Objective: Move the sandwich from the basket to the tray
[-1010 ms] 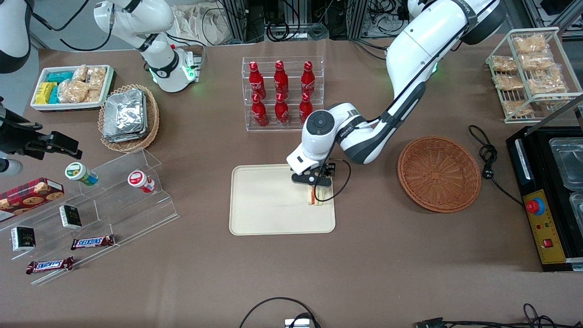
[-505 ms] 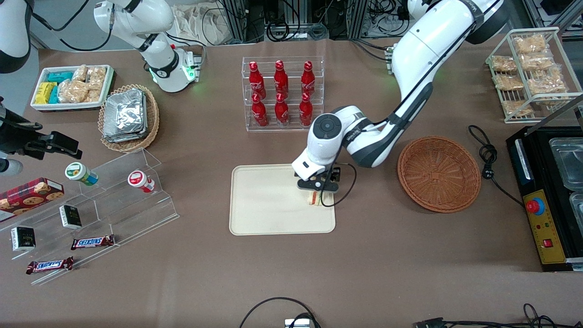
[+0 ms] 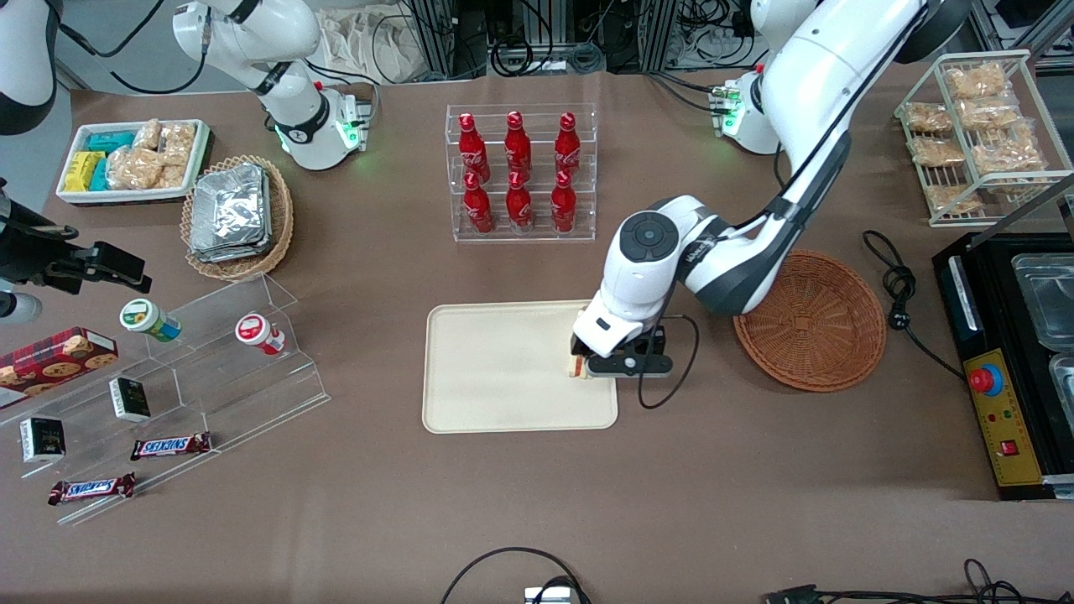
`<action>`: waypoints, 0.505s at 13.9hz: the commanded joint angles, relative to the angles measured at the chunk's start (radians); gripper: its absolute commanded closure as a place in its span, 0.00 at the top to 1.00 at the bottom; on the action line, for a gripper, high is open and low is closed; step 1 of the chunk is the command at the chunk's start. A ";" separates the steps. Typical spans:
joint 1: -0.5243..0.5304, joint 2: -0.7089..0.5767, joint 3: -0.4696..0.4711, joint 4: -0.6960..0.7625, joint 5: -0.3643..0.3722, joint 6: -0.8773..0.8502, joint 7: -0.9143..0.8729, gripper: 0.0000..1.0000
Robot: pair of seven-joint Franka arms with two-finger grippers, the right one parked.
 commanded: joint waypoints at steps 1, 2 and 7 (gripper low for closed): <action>0.007 -0.013 -0.002 0.118 0.002 -0.143 -0.039 1.00; 0.019 -0.016 -0.002 0.145 0.002 -0.175 -0.042 1.00; 0.084 -0.055 -0.003 0.216 0.001 -0.299 -0.050 1.00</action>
